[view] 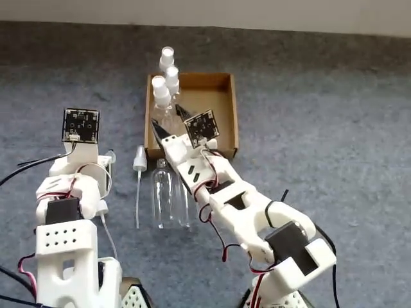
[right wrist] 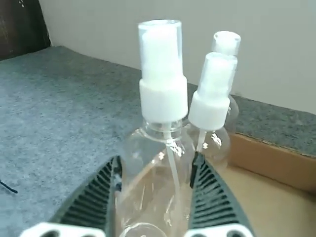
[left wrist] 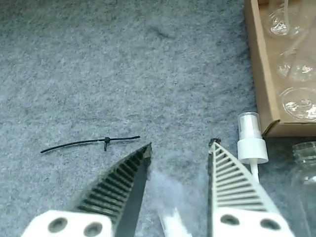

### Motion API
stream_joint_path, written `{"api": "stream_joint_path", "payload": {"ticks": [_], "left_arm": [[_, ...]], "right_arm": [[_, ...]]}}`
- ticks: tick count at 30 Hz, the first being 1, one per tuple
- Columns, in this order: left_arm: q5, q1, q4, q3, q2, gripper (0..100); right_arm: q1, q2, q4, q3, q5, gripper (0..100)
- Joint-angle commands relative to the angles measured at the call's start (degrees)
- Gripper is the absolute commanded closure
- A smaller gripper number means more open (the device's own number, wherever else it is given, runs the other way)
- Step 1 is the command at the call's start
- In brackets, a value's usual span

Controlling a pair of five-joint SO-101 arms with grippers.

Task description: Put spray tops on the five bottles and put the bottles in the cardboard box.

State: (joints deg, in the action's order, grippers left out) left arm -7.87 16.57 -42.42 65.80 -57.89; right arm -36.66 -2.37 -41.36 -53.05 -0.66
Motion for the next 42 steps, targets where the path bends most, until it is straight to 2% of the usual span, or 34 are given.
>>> {"api": "stream_joint_path", "payload": {"ticks": [1,9,39,42], "left_arm": [[0.53,-1.01,1.14,-0.22,0.13,82],[0.53,-1.01,1.14,-0.22,0.13,82],[0.53,-1.01,1.14,-0.22,0.13,82],[0.53,-1.01,1.14,-0.22,0.13,82]], "right_arm": [[-0.66,0.48,-3.12,-0.75,0.26,99.5],[-0.57,0.40,-3.91,-1.10,-2.81,99.5],[-0.66,-2.86,-6.29,-1.01,-2.90,98.8],[-0.66,-2.86,-6.29,-1.01,-2.90,95.9]]}}
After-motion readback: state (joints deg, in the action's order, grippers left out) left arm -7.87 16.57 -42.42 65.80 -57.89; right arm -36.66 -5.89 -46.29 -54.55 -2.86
